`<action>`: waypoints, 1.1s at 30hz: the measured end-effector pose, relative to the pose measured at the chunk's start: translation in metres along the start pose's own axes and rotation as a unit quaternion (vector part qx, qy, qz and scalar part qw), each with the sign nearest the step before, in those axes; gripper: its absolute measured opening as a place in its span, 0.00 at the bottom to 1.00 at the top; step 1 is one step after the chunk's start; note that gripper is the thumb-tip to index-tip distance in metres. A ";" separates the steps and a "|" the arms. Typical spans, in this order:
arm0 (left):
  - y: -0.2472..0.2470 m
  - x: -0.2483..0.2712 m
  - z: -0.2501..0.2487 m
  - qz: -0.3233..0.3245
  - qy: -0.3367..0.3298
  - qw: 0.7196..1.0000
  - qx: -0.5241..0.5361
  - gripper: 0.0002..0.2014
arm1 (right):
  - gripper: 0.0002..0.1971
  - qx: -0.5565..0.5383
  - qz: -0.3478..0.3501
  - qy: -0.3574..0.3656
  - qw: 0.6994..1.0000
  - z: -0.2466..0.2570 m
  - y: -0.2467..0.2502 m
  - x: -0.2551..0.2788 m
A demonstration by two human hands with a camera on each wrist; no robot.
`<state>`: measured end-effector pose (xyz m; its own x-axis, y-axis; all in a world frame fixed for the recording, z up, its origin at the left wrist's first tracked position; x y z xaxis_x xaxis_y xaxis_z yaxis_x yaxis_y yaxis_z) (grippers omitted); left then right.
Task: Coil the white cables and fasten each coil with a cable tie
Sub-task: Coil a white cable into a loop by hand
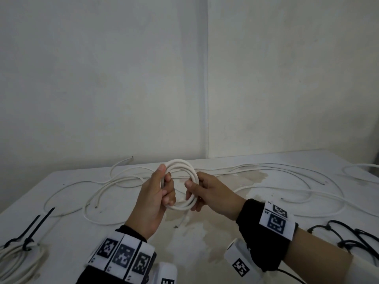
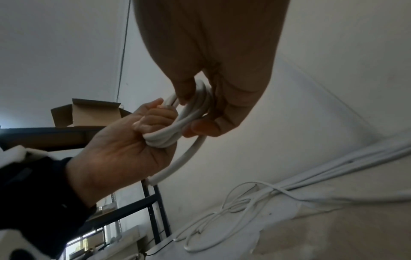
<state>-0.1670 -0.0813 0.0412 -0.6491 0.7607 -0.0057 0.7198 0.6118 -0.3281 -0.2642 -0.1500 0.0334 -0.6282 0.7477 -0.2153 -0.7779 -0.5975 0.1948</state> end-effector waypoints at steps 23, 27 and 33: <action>0.001 0.000 0.033 0.071 0.000 0.973 -0.219 0.20 | 0.11 0.165 -0.009 0.017 0.986 -0.004 0.041 0.008; -0.011 0.005 0.027 0.056 0.032 0.982 -0.177 0.27 | 0.12 0.185 0.003 0.020 0.983 0.001 0.044 0.011; -0.026 0.015 0.028 0.016 0.013 0.989 -0.147 0.24 | 0.13 0.186 0.003 0.016 0.982 0.005 0.049 0.015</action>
<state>-0.2021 -0.0921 0.0230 -0.6216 0.7832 0.0133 0.7824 0.6216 -0.0384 -0.3118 -0.1663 0.0440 -0.6377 0.7312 -0.2424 -0.7180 -0.4503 0.5307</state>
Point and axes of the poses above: each hand's wrist, its own x-axis away from the middle knuckle, its own y-axis out of the back of the hand, z = x × y, the point moved 6 cm from there along -x, towards the middle knuckle, and after that the axes turned 14 degrees about -z, right-handed, at the moved point
